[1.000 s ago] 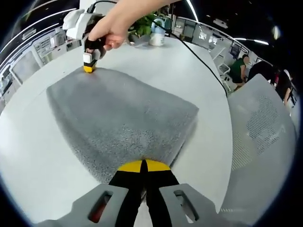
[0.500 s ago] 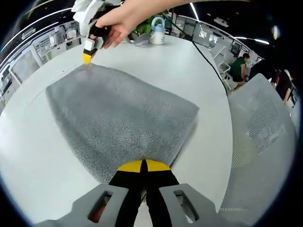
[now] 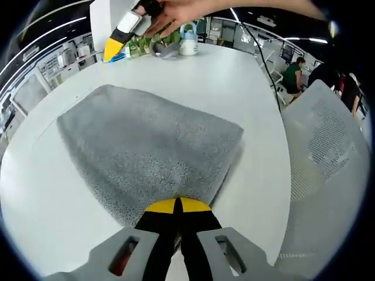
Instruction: Fold the towel on the table until its edges align and the towel forms a compact rectangular stack.
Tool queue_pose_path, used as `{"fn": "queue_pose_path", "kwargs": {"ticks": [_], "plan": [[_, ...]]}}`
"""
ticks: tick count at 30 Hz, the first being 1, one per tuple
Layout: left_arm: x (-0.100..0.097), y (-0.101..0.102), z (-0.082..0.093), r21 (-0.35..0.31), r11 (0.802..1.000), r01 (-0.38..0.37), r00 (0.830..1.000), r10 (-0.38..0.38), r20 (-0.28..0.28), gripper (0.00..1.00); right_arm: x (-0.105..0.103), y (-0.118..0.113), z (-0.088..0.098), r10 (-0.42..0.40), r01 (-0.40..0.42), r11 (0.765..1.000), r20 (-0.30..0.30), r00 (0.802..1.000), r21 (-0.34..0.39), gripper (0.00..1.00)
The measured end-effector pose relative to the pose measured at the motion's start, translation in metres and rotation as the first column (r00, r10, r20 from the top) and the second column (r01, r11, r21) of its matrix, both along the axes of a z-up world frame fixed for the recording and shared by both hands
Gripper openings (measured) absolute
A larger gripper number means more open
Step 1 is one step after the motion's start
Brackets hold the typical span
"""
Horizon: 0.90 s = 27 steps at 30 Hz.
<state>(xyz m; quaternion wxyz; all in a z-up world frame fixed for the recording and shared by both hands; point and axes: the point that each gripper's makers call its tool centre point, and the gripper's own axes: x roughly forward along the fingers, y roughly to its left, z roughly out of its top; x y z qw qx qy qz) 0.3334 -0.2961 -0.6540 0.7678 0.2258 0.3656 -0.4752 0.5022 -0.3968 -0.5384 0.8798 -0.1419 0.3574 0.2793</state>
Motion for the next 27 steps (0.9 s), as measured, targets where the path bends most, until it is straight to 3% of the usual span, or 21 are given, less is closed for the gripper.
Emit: {"fn": "queue_pose_path", "kwargs": {"ticks": [6, 8, 9, 12, 16, 18, 20, 23, 27], "plan": [[0.001, 0.001, 0.0, -0.005, 0.999, -0.044, 0.999, 0.043, -0.023, 0.01, -0.039, 0.012, 0.024, 0.038, -0.041, 0.994, 0.022, 0.999, 0.105, 0.13], [0.001, 0.001, 0.0, 0.002, 0.997, -0.071, 0.996, 0.071, -0.045, 0.01, -0.053, 0.015, 0.03, 0.054, -0.058, 0.991, 0.036, 0.998, 0.12, 0.14], [0.001, 0.001, 0.0, 0.003, 0.993, -0.121, 0.989, 0.121, -0.079, 0.01, -0.059, 0.017, 0.031, 0.062, -0.066, 0.99, 0.039, 0.997, 0.125, 0.14], [0.001, 0.001, 0.002, 0.014, 0.993, -0.115, 0.99, 0.116, -0.082, 0.01, -0.081, 0.02, 0.03, 0.087, -0.091, 0.987, 0.037, 0.995, 0.129, 0.14], [-0.001, 0.002, 0.004, 0.006, 0.997, -0.079, 0.995, 0.079, -0.056, 0.04, -0.112, 0.021, 0.016, 0.11, -0.111, 0.988, 0.016, 0.994, 0.109, 0.14], [-0.003, 0.002, 0.007, -0.03, 0.993, -0.118, 0.987, 0.114, -0.113, 0.09, -0.127, 0.02, 0.005, 0.129, -0.128, 0.988, -0.004, 0.992, 0.086, 0.15], [-0.006, 0.001, 0.011, -0.055, 0.993, -0.101, 0.985, 0.092, -0.149, 0.17, -0.141, 0.018, -0.007, 0.143, -0.142, 0.988, -0.018, 0.99, 0.06, 0.15], [-0.008, 0.005, 0.016, -0.053, 0.997, -0.058, 0.99, 0.051, -0.135, 0.23, -0.164, 0.021, -0.025, 0.183, -0.182, 0.983, -0.06, 0.981, 0.023, 0.16], [-0.015, 0.007, 0.025, -0.065, 0.996, 0.065, 0.996, -0.068, -0.057, 0.29, -0.183, 0.022, -0.044, 0.241, -0.247, 0.967, -0.098, 0.966, -0.058, 0.17]]}}
